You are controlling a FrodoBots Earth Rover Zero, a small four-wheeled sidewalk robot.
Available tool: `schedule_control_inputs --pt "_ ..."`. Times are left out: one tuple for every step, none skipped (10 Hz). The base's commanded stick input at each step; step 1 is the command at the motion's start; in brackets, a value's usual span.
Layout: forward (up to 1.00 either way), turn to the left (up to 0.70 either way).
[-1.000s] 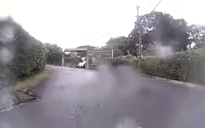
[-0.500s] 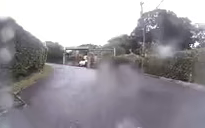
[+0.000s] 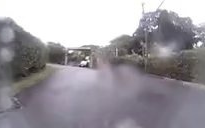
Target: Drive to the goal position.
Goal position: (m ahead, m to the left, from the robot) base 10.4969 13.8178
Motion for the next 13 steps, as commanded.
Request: schedule_control_inputs --pt "0.7 0.0" --pt "0.7 0.0" --pt "0.7 0.0" --pt "0.7 0.0" --pt "0.7 0.0" --pt "0.7 0.0" --pt "0.7 0.0" --pt "0.7 0.0" --pt "0.7 0.0" --pt "0.7 0.0" --pt "0.7 0.0" --pt "0.7 0.0" --pt "0.7 0.0"
